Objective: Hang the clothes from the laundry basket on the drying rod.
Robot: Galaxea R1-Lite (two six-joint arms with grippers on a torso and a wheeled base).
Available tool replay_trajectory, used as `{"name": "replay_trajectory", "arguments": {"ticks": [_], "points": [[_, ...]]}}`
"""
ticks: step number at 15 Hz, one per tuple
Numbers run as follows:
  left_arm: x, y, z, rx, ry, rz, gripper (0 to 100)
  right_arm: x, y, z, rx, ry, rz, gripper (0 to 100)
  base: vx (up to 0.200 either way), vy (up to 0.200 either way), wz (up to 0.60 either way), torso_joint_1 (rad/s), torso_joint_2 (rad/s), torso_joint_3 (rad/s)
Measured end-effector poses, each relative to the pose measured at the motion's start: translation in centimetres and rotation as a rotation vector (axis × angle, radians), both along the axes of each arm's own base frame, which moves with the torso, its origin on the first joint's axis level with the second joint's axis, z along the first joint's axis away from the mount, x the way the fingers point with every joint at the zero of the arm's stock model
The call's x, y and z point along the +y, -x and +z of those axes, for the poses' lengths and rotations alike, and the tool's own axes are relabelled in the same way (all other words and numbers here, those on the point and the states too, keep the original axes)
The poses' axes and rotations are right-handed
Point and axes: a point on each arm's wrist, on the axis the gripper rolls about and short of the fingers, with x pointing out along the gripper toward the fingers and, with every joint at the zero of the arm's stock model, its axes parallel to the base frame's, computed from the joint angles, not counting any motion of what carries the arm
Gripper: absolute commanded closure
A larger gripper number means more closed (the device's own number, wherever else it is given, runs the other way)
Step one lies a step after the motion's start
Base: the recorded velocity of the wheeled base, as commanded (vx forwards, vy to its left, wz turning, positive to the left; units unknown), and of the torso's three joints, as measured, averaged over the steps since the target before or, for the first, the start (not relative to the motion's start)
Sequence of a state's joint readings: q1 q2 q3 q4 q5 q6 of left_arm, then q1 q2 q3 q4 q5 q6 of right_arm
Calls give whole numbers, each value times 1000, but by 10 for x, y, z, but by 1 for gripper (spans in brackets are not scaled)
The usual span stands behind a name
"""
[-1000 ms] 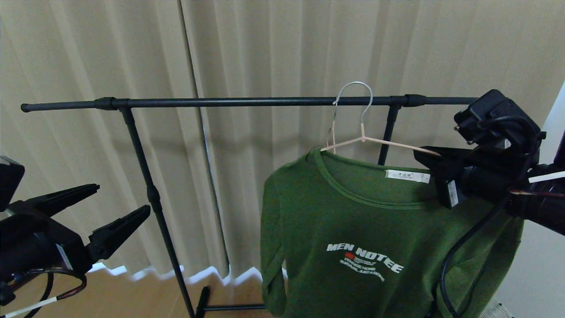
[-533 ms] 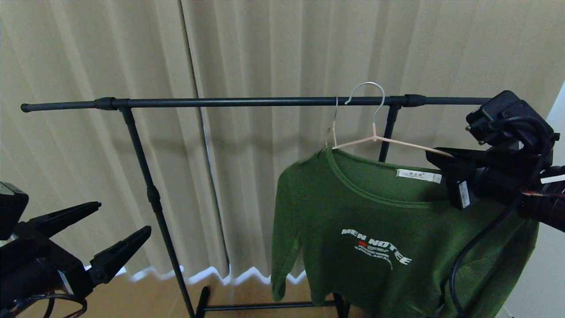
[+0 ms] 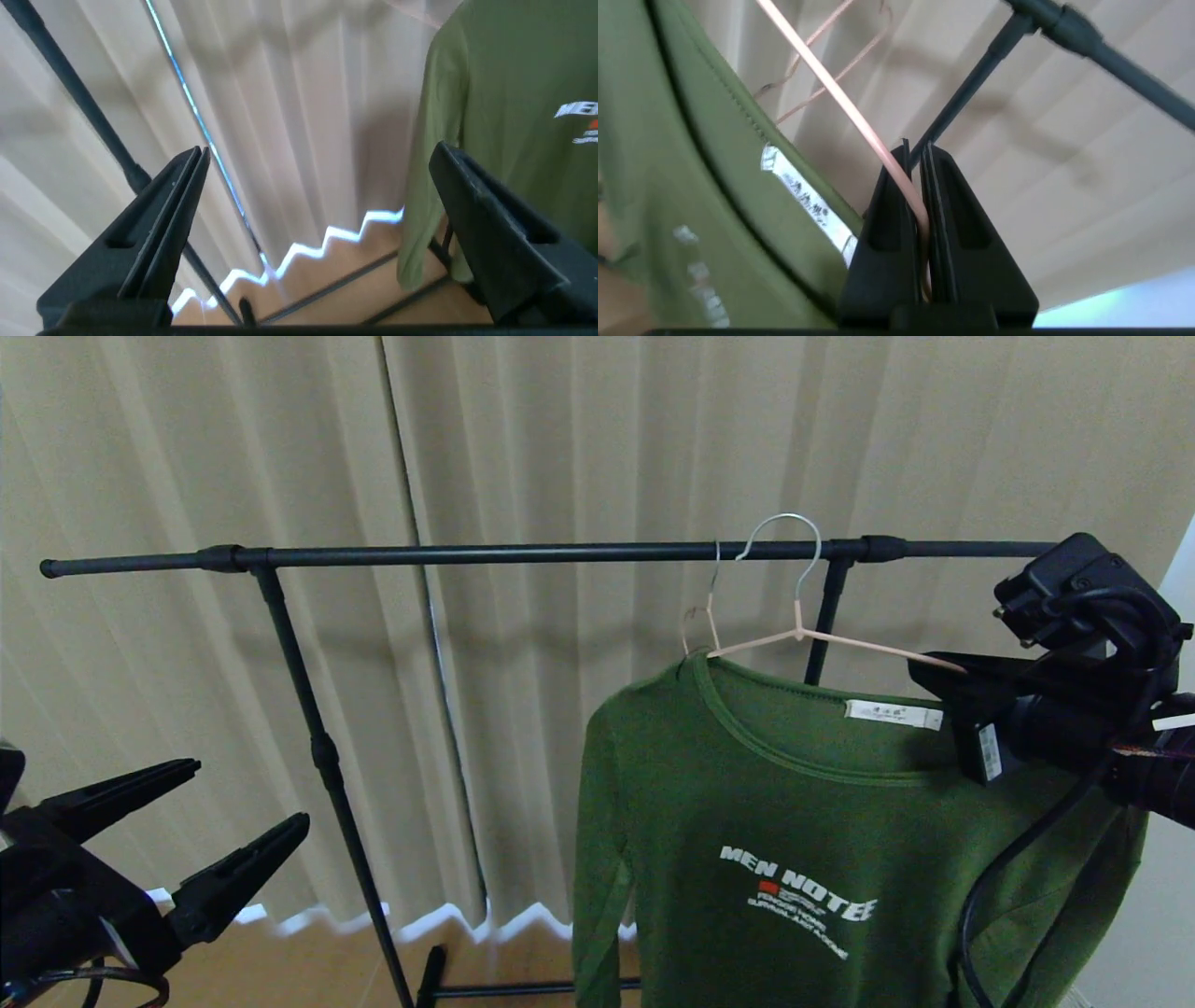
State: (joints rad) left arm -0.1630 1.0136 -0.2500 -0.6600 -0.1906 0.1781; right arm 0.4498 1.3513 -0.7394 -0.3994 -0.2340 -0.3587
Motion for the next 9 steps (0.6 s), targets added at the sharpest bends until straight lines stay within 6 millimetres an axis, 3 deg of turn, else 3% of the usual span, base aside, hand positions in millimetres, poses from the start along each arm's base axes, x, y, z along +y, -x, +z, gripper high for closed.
{"name": "replay_trajectory", "arguments": {"ticks": [8, 9], "points": [[0, 2, 2, -12, 2, 1, 0, 1, -1, -1, 4, 1, 5, 100, 0, 200, 0, 2, 4, 1], [0, 2, 2, -13, 2, 1, 0, 1, -1, -2, 5, 2, 4, 100, 0, 0, 0, 0, 0, 0]]}}
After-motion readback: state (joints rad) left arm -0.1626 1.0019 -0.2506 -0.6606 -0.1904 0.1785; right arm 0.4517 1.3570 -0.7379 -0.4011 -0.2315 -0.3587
